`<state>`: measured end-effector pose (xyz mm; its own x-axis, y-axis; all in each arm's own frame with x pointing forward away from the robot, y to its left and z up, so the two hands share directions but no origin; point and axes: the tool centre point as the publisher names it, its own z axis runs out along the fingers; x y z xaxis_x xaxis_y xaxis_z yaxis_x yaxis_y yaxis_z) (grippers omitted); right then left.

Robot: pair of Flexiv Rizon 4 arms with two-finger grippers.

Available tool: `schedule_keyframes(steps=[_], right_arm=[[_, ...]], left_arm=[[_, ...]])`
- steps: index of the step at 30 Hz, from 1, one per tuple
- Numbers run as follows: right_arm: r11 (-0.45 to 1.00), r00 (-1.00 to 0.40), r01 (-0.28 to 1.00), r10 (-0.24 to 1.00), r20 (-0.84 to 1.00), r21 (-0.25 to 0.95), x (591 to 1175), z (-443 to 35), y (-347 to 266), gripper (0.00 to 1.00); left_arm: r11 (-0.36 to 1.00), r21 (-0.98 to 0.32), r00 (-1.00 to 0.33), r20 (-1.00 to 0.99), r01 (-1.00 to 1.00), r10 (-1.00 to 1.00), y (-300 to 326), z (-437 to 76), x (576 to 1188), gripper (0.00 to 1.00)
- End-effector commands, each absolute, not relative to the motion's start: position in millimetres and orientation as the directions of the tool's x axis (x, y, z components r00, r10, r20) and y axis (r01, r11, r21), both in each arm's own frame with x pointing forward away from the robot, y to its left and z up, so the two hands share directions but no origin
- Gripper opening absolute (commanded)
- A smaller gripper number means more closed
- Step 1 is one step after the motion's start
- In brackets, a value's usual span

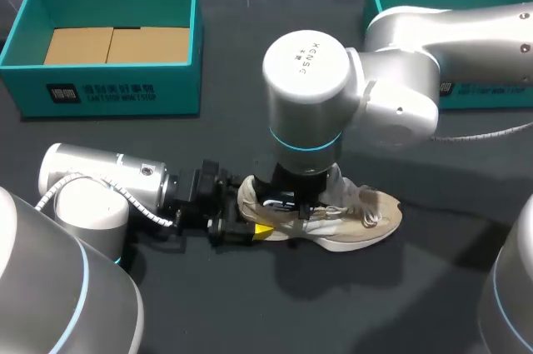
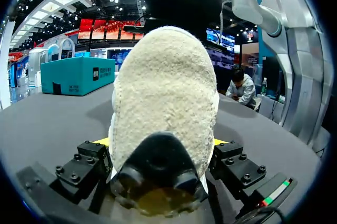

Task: Take the shoe out of the shoebox, open the shoe tongue, remove and reinsert the insole, then place the shoe into the shoebox

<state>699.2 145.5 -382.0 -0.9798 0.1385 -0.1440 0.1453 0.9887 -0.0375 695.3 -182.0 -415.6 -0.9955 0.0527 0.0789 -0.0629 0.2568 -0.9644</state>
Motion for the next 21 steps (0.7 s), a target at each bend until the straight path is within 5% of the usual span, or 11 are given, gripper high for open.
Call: schedule_keyframes(steps=[1,21], right_arm=[[0.991,-0.982,0.133,0.132,-0.133,0.001,700.8,-387.8,133.8,0.40],[0.971,-0.995,0.044,0.022,0.096,0.234,708.2,-429.2,139.0,0.40]], left_arm=[[0.259,-0.964,-0.996,0.079,-0.063,0.050,-183.5,-419.6,695.3,0.00],[0.259,-0.964,-0.996,0.079,-0.063,0.050,-183.5,-419.6,695.3,0.00]])
